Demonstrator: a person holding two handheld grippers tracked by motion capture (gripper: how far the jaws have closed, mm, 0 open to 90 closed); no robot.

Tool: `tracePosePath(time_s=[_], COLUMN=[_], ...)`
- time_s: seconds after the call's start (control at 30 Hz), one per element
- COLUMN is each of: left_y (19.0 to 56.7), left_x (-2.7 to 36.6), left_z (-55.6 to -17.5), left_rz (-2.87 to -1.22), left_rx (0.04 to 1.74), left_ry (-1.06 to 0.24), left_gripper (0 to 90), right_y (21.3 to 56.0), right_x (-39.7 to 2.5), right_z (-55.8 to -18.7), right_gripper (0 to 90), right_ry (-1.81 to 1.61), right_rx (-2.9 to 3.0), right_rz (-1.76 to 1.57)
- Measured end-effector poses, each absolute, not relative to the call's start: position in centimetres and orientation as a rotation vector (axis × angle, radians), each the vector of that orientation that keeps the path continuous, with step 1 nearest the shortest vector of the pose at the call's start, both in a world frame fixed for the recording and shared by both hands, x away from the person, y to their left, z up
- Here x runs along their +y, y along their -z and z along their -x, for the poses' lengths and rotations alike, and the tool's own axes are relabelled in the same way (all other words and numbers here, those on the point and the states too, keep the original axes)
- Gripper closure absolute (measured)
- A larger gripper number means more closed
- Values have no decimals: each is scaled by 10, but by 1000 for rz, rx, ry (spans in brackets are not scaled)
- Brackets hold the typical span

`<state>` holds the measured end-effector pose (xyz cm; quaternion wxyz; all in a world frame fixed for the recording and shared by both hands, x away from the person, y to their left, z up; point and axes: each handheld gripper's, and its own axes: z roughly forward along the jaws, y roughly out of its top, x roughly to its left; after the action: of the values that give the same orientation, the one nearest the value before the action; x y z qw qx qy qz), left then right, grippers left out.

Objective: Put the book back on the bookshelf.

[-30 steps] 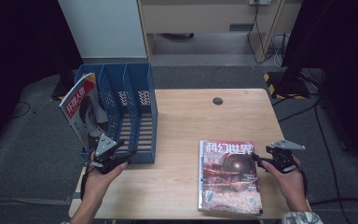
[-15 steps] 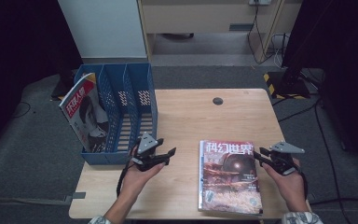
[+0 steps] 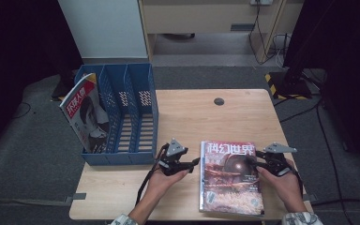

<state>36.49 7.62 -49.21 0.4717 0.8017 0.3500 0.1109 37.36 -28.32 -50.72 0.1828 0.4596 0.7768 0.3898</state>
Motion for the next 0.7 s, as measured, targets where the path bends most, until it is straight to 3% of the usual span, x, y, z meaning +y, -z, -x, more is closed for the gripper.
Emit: tracePosePath(time_s=[0.37,0.7], left_y=[512,520], left_x=[46,45], left_z=[-352,-359], left_rz=[-2060,-2043], left_rx=[778,812], left_ry=[-223,-145], left_gripper=[289,248], right_y=[511,513], right_x=[-278,-271], right_z=[-376,-386], right_gripper=[398,358], right_ry=[-1138,-1176], right_rx=[2199,2246], right_rz=[-1305,-1254])
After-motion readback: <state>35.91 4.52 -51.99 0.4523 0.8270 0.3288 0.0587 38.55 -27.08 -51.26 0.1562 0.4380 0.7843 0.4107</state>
